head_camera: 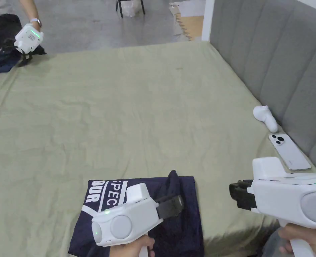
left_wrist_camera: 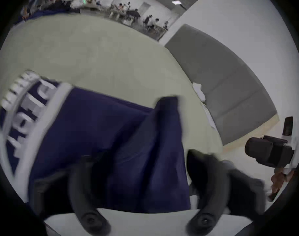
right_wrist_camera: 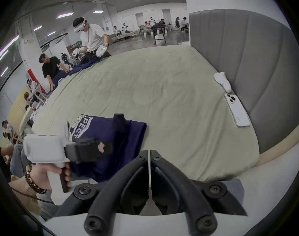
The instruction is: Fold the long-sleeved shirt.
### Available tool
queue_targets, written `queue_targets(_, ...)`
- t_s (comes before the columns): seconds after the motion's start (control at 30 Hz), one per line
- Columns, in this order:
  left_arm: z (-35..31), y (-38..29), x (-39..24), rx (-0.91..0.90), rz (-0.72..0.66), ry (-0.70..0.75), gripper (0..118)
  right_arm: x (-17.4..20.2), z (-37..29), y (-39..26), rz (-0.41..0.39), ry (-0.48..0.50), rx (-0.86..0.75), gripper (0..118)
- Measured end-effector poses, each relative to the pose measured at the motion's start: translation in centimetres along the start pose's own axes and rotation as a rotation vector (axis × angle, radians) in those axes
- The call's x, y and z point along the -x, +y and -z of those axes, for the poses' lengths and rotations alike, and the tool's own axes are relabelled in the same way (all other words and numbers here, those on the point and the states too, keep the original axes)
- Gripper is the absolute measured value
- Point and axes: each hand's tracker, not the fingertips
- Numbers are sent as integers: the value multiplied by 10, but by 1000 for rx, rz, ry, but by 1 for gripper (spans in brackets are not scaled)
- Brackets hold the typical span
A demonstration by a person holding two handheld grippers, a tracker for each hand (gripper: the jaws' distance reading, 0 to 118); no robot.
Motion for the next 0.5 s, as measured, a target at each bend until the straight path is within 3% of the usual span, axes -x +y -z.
queue_targets(0.03,2,-2,-4,-9,9,-39,103,-2,-1,-2,2,-10,0,0)
queue_targets(0.1,-1,2,-14,-11,40,-60,109,-6,-3,-4,6,-27,2,0)
queue_targets(0.2,-17,19,-22,49,-17,-114,109,-10,-2,-7,21,-26,4,0)
queue_targets(0.3,-61,45,-27,-52,-111,-214,108,-8,1,-9,25,-21,7,0)
queue_targets(0.33,-81,54,-25,-100,-127,-252,103,-7,2,-9,27,-15,7,0)
queue_targets(0.37,-97,62,-23,-132,-135,-270,89,-5,4,-9,28,-10,9,0)
queue_targets(0.4,-116,70,-23,-167,-136,-270,64,-4,5,-8,28,-4,10,0)
queue_targets(0.43,-131,74,-21,-182,-97,-215,11,-2,7,-8,26,2,10,0)
queue_targets(0.5,-151,76,-19,-224,33,-29,5,4,11,-6,17,12,12,0)
